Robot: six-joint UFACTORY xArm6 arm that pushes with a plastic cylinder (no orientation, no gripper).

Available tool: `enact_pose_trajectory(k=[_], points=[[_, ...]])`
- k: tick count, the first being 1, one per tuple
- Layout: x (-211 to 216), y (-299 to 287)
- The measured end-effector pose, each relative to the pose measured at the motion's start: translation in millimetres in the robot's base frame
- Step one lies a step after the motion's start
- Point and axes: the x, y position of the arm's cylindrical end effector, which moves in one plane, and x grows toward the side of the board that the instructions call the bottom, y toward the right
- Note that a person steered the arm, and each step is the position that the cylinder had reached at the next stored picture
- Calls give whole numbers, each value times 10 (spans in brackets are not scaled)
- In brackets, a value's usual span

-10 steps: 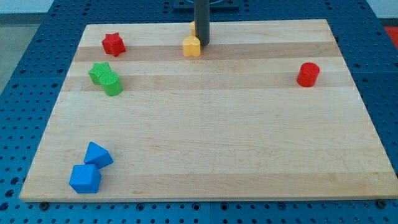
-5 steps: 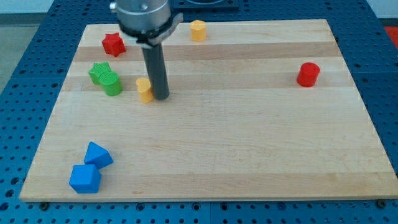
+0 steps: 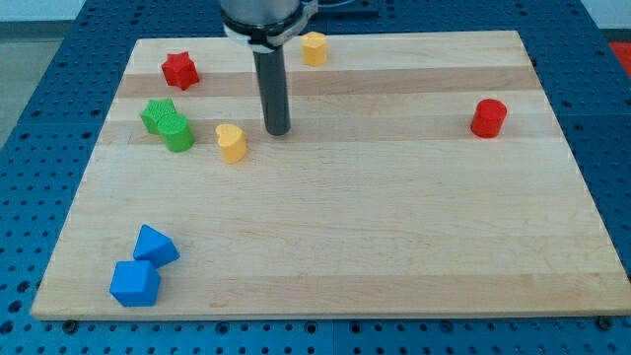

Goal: Slide the yellow heart diagonally top left to the blue triangle

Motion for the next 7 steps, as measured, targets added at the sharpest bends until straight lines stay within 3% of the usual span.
enact_pose_trajectory(k=[4,7], points=[[539,-1053],[1429,-1079]])
